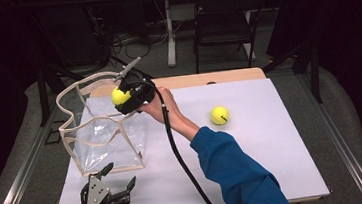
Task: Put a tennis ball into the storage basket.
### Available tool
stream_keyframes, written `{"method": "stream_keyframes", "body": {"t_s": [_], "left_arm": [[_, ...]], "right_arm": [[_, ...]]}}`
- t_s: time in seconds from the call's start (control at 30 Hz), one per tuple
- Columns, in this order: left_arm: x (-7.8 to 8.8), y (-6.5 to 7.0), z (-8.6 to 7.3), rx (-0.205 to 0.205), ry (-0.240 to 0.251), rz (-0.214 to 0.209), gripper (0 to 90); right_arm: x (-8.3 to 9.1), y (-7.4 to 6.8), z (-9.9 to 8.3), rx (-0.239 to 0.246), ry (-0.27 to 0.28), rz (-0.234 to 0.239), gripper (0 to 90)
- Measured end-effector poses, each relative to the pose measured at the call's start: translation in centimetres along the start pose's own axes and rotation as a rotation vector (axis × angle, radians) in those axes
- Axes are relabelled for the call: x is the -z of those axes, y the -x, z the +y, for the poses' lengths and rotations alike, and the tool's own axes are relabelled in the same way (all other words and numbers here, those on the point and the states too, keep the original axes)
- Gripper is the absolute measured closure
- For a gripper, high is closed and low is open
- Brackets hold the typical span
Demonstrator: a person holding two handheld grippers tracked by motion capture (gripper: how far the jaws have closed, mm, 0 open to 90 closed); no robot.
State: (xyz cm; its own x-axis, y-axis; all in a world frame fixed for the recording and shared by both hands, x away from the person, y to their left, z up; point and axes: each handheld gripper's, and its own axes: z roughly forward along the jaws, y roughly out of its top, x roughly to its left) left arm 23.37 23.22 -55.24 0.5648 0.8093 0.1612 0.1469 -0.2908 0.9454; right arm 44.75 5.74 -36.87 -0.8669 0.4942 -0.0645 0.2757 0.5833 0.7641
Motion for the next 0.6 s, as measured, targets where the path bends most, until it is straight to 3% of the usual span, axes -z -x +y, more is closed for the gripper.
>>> {"method": "stream_keyframes", "body": {"t_s": [0.2, 0.3, 0.6], "left_arm": [[0.0, 0.0, 0.0, 0.0, 0.0, 0.0, 15.9], [0.0, 0.0, 0.0, -0.001, 0.0, 0.0, 15.9], [0.0, 0.0, 0.0, -0.003, -0.001, -0.002, 15.9]], "right_arm": [[-0.2, 0.2, -0.2, -0.01, -0.016, 0.004, 24.9], [-0.1, 0.1, -0.3, -0.014, -0.013, 0.0, 20.0], [1.7, 0.6, -0.9, -0.03, 0.078, 0.02, 2.9]]}}
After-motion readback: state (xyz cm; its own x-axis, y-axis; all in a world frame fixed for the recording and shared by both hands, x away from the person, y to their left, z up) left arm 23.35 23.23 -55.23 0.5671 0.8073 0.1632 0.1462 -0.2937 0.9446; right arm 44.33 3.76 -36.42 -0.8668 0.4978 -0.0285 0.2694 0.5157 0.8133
